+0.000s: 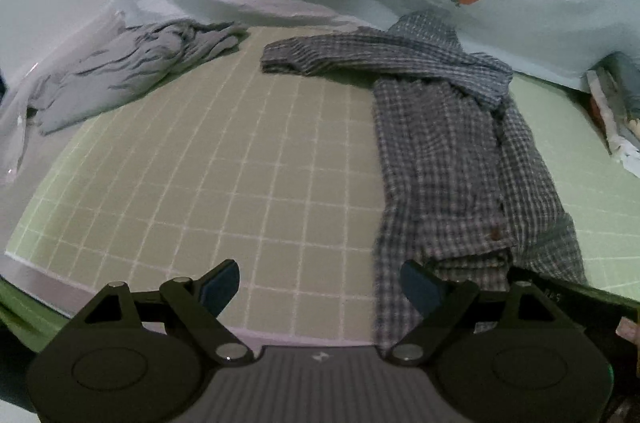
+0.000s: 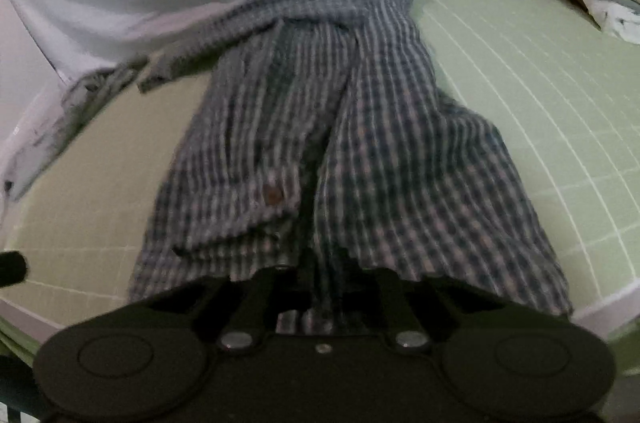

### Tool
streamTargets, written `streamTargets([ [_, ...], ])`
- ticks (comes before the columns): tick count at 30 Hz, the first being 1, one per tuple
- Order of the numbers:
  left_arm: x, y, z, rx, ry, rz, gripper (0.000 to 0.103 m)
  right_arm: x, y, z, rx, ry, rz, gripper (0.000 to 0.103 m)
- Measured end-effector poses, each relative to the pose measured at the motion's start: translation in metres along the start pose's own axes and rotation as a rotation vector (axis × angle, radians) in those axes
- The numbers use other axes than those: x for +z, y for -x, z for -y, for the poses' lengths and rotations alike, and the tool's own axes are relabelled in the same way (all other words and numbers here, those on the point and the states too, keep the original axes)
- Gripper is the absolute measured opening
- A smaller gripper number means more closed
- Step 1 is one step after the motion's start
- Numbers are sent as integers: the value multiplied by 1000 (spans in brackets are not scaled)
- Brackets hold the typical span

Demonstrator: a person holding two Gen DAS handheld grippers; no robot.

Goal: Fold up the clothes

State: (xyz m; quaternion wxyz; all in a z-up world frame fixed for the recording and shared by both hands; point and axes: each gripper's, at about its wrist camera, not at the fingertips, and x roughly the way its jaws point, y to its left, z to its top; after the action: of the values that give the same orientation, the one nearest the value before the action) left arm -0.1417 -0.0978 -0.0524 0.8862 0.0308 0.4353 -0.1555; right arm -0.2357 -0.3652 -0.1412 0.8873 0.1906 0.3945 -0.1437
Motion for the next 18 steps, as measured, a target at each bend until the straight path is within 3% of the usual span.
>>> streamTargets([
  [2,0,1,-6,1,9,0,88,3,11,3,15,-26,32,30],
  [7,1,0,-16,-4,40,-2,88,17,38,19,-12,-89,138,38],
  [11,2,-3,-17,-3,53,-8,88,14,19,29,-116,-48,69,36],
  [18,10,-16,-7,16,64,-24,89,2,2,25,-122,54,-4,36],
])
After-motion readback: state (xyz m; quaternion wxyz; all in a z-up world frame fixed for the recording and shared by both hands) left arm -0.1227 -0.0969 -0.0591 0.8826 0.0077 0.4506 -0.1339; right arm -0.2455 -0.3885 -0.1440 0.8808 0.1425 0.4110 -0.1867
